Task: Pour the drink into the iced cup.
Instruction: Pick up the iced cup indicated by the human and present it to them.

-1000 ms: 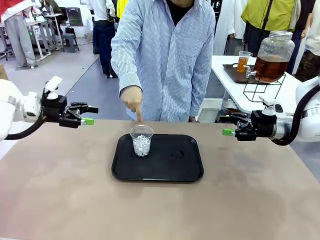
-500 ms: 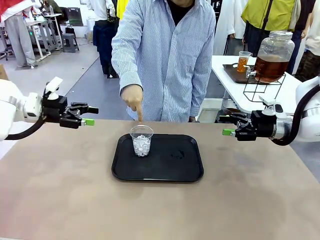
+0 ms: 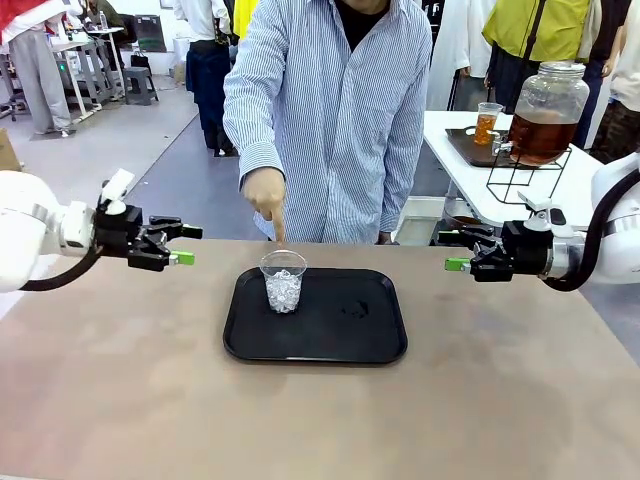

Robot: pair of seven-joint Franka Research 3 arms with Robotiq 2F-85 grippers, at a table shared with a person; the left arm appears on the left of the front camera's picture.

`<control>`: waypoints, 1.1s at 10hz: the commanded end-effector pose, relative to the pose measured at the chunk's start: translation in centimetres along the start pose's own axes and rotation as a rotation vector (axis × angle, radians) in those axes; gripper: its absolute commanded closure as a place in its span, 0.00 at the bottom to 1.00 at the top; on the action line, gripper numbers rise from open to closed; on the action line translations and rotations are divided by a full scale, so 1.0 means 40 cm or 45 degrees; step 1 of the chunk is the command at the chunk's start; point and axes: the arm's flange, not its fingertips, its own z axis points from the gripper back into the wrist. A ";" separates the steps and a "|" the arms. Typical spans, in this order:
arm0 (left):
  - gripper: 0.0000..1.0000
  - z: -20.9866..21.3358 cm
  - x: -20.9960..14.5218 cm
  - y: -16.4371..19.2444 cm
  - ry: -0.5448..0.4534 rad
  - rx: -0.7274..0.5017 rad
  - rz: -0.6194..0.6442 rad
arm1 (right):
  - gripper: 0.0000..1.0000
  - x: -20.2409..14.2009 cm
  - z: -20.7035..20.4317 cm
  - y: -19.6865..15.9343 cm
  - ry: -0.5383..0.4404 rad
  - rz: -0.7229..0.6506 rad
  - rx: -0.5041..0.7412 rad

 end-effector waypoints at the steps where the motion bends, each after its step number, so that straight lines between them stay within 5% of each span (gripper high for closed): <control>1: 0.00 -0.034 -0.031 0.026 -0.055 -0.007 -0.060 | 0.00 0.009 -0.005 -0.005 0.004 0.010 0.004; 11: 0.00 -0.230 -0.141 0.052 -0.068 -0.040 -0.030 | 0.00 0.009 -0.005 -0.005 0.004 0.010 0.004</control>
